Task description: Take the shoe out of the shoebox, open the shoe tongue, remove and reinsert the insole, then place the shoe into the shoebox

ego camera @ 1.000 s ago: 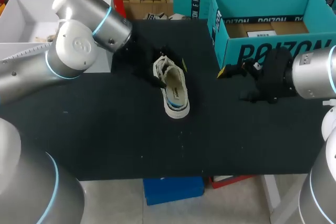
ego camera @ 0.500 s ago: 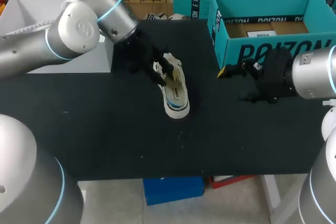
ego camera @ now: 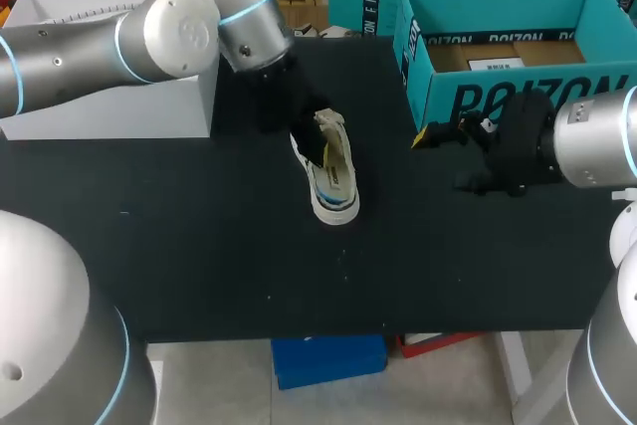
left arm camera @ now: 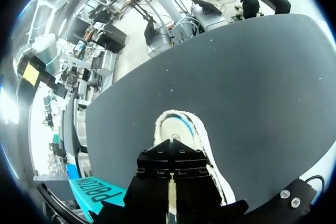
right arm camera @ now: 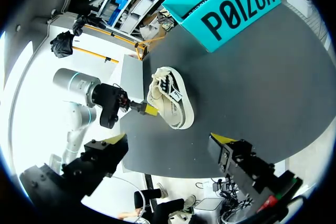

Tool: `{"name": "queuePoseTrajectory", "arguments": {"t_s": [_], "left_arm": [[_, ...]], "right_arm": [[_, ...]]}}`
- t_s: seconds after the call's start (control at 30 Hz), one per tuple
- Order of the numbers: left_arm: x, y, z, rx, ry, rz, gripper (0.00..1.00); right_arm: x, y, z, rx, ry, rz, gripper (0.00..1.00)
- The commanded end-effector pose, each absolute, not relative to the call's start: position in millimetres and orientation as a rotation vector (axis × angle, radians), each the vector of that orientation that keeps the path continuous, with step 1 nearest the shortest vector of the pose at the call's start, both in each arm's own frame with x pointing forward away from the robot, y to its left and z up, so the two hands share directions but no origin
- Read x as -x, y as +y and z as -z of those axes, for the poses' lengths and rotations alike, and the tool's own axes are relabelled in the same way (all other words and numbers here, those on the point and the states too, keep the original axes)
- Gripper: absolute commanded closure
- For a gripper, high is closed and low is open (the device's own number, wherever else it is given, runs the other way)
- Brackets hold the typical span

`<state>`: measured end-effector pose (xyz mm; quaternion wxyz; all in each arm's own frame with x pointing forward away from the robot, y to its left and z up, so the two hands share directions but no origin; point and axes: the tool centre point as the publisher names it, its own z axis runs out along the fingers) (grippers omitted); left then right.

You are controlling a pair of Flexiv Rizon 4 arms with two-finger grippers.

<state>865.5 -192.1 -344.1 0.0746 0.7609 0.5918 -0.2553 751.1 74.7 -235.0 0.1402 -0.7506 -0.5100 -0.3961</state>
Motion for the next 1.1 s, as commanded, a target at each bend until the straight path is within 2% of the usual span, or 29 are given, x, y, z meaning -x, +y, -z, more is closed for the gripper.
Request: {"name": "queuePoseTrajectory", "arguments": {"t_s": [0.03, 1.1], "left_arm": [[-858.4, -197.5, 350.9, -2.288, 1.829, 0.727, 1.0], [-859.2, -198.9, 402.8, -2.211, 2.065, 0.507, 1.0]], "right_arm": [[-751.9, 77.3, 235.3, 2.174, -1.474, 1.142, 0.0], [-751.9, 77.3, 235.3, 2.174, -1.474, 1.142, 0.0]]}}
